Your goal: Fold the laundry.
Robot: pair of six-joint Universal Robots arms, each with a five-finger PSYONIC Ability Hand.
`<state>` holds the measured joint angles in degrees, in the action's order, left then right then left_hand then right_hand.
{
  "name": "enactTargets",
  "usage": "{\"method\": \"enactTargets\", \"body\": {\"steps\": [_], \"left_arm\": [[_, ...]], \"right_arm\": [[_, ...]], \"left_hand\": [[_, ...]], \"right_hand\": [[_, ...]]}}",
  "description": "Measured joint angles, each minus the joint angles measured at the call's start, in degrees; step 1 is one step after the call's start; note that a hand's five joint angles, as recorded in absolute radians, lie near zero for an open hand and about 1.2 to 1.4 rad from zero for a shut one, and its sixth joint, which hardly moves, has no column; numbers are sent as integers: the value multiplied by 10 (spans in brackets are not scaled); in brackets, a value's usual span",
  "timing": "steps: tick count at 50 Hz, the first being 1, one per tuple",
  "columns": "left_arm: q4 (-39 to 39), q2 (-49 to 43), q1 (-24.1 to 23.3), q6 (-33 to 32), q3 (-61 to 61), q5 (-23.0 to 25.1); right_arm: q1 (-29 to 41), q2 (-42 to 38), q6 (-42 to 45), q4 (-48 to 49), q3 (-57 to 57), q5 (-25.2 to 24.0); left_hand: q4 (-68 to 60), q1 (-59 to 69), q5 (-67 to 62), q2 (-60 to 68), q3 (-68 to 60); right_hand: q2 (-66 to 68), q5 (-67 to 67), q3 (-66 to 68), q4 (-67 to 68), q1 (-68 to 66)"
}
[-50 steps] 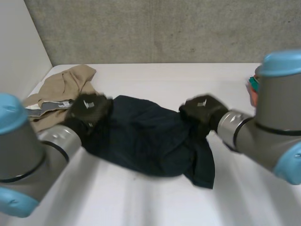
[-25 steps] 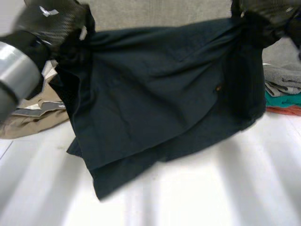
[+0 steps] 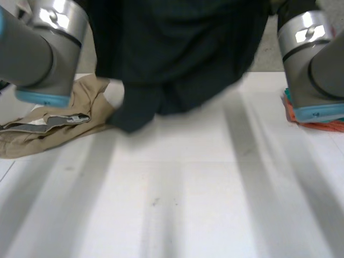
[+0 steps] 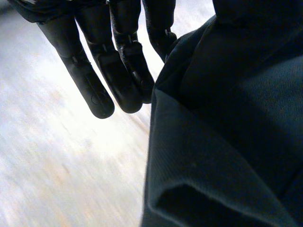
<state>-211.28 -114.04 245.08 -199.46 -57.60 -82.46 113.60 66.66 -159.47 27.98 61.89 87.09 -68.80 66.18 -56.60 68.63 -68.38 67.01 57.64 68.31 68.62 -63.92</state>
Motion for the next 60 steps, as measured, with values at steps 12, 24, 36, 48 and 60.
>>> {"method": "enactTargets", "body": {"steps": [12,24,36,48,60], "left_arm": [[-12,99,5,41,-152,17],[153,20,-8,16,-355,18],[189,79,-22,-52,-403,8],[200,217,-36,-47,-540,-18],[210,128,-44,-23,-556,-48]], "right_arm": [[-7,62,-9,-79,59,-15],[-7,-32,90,-270,223,-18],[-8,-51,102,-245,300,-16],[-10,-42,57,-227,322,-17],[-9,-42,54,-228,322,-18]], "left_hand": [[0,0,0,0,0],[217,-214,194,-222,210],[500,-459,484,-496,491],[179,-135,160,-177,176],[195,-178,173,-196,191]], "right_hand": [[0,0,0,0,0],[0,0,0,0,0],[0,0,1,0,0],[0,0,1,0,0],[0,0,1,0,0]]}}
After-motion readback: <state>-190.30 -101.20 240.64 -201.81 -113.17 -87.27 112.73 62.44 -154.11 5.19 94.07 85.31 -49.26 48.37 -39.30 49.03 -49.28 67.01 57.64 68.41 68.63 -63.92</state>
